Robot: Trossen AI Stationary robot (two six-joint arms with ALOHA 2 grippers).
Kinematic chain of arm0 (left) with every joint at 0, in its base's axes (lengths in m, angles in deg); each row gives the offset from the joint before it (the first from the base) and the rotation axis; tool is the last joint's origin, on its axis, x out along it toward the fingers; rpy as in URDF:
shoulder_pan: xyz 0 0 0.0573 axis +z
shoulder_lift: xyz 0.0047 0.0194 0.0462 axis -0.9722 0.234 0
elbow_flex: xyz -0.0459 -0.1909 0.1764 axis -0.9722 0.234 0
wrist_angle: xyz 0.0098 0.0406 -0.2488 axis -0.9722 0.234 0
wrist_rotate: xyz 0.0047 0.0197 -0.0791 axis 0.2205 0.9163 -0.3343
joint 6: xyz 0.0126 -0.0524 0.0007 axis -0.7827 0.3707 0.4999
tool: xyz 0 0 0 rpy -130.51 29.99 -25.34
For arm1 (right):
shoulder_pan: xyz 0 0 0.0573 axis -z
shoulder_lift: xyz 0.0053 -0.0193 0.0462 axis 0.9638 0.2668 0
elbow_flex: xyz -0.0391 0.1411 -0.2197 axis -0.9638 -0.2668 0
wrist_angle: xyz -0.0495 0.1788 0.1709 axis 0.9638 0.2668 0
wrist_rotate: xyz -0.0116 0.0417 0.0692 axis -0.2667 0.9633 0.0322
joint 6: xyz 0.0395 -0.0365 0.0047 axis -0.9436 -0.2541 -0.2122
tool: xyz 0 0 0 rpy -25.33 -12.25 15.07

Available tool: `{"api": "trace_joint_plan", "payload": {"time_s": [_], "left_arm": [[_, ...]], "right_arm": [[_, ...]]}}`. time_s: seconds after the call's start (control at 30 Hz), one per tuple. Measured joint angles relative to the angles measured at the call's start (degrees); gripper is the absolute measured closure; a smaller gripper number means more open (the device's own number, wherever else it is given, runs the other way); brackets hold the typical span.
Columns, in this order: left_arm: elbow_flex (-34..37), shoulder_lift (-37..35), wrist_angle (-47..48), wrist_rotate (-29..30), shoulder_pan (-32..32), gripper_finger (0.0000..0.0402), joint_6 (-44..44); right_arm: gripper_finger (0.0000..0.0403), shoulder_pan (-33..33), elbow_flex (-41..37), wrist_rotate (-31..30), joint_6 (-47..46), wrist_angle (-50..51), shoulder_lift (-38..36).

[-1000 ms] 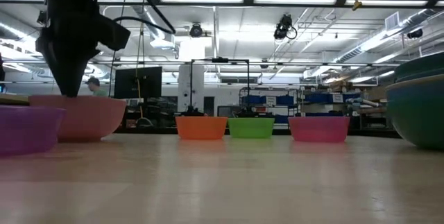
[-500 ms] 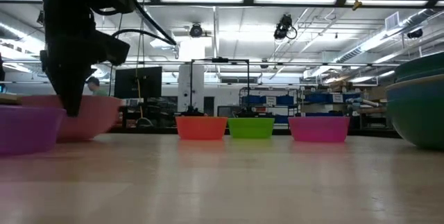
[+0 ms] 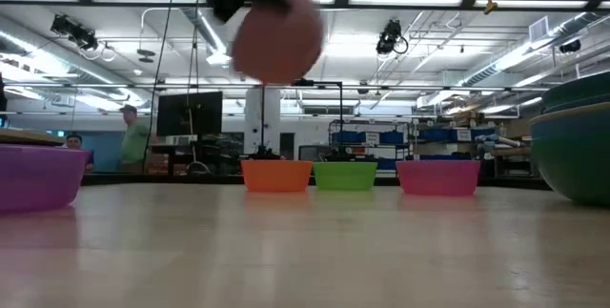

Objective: Nest bowls inside each other
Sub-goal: Stack the pink bowl on top of the dark green bowl

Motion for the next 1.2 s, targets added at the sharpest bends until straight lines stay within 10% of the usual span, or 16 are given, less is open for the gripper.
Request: {"api": "trace_joint_plan", "payload": {"time_s": [0.4, 0.67, 1.2], "left_arm": [[-19.0, 20.0, -14.6, -16.0, 4.3, 0.0397, -16.0], [-42.0, 39.6, -15.8, -32.4, 6.5, 0.0397, -17.4], [-59.6, 57.5, -10.7, -33.5, 7.9, 0.0397, -14.6]], "right_arm": [[0.0314, -7.1, 5.4, -23.2, 9.6, -2.9, -1.9], [0.0314, -10.2, 10.9, -26.8, 27.9, -14.1, -1.9], [0.0314, -12.4, 11.5, -28.5, 47.1, -29.8, -2.0]]}}
